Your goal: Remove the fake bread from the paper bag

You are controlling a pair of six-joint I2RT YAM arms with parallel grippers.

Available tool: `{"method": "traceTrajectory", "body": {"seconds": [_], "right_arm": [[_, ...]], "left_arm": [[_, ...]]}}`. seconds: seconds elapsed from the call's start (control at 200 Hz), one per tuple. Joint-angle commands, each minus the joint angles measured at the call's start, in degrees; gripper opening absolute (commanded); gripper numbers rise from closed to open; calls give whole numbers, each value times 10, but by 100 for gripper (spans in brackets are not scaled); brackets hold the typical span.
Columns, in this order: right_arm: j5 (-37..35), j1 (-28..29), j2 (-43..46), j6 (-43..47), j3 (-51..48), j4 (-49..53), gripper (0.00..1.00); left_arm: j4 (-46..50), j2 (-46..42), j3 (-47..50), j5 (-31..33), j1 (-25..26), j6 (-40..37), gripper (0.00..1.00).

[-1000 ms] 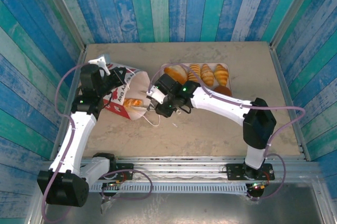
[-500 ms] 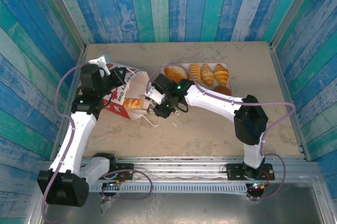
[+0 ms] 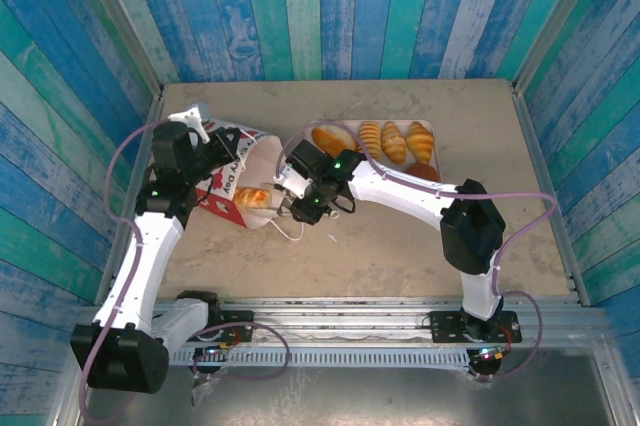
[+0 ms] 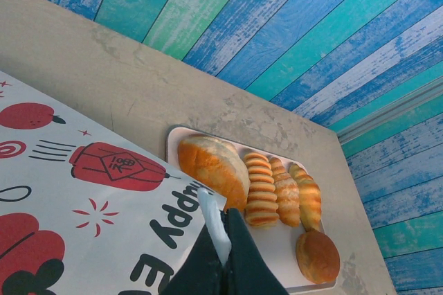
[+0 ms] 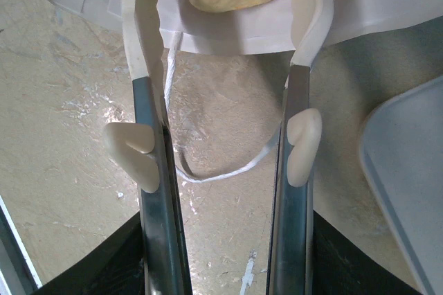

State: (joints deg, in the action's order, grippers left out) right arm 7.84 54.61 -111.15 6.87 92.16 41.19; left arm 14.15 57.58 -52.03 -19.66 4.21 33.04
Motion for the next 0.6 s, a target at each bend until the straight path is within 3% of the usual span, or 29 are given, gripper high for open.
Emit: {"method": "traceTrajectory", "body": {"seconds": [0.0, 0.596], "right_arm": [[8, -3, -2, -2, 14, 10, 51], [-29, -4, 107, 15, -59, -11, 43]], "left_arm": [[-18, 3, 1, -11, 1, -3, 0], [-31, 11, 1, -25, 0, 12, 0]]}}
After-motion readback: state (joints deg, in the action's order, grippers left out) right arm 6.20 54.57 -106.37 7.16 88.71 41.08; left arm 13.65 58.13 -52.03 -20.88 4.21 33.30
